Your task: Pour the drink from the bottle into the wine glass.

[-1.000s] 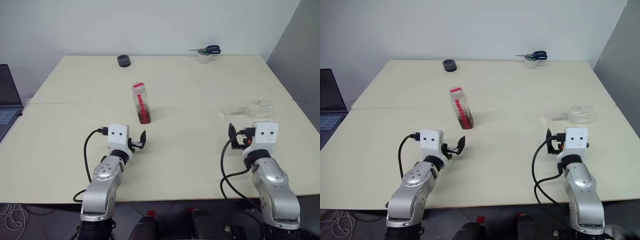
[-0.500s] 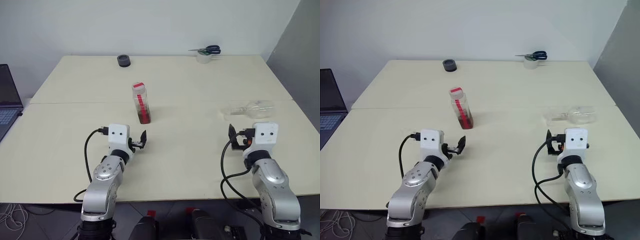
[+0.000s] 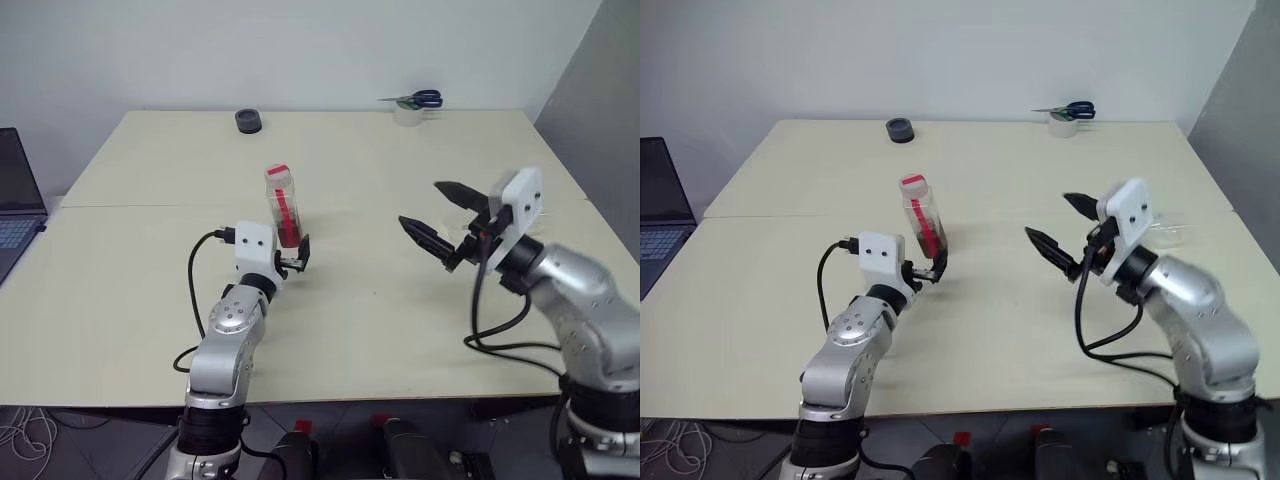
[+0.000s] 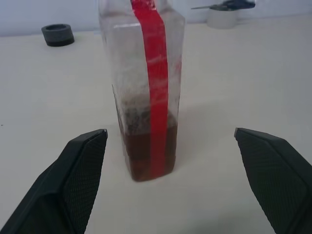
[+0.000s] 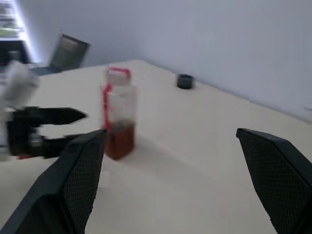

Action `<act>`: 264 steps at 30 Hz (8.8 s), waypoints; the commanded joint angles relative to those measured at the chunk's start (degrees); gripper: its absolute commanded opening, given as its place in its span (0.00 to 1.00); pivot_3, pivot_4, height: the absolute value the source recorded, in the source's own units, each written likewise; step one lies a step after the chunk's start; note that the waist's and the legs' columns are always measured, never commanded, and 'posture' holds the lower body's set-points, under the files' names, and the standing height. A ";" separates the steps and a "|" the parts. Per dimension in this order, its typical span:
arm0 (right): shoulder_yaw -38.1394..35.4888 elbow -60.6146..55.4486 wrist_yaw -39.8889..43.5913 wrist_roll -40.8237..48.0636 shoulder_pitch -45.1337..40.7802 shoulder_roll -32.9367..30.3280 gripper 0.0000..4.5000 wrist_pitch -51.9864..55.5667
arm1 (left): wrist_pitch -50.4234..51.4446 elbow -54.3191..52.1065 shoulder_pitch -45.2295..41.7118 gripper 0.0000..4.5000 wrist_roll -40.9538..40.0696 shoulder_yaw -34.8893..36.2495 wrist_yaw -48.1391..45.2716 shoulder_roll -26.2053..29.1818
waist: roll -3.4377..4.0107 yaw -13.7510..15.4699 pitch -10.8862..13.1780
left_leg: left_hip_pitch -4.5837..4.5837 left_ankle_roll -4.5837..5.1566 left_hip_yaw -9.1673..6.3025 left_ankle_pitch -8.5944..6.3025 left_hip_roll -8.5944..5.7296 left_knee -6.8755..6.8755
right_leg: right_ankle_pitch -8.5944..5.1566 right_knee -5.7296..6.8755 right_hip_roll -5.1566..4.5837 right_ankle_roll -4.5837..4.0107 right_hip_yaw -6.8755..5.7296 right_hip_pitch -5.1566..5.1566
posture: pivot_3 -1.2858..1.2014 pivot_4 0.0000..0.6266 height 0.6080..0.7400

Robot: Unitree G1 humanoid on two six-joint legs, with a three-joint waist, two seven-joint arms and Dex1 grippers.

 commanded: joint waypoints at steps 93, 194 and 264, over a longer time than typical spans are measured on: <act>-0.79 -1.49 -4.47 9.71 -3.00 -4.72 1.00 3.81 | -26.90 35.45 -22.93 0.41 3.87 2.74 5.94 -2.77 | -0.03 1.39 0.01 | -0.09 -0.03 0.06 0.01 0.00 0.04 | 0.02 0.02 -0.09 0.01 0.06 -0.12 | 0.52 0.24 1.00; 0.83 -1.45 -6.55 8.15 -2.10 -2.68 1.00 2.48 | -22.12 31.59 -22.51 0.99 4.22 1.65 3.94 -1.10 | -0.03 1.38 0.00 | -0.08 -0.03 0.07 0.01 0.00 0.06 | 0.02 0.06 -0.09 0.01 0.06 -0.13 | 0.52 0.24 1.00; 6.35 7.90 -16.53 1.32 -19.30 8.73 1.00 6.95 | -9.12 23.13 -31.82 0.38 -14.57 -4.76 -39.37 3.93 | -0.02 0.25 0.01 | -0.13 -0.03 0.07 0.01 0.00 0.04 | 0.02 0.12 -0.09 0.00 0.09 -0.28 | 0.52 0.24 1.00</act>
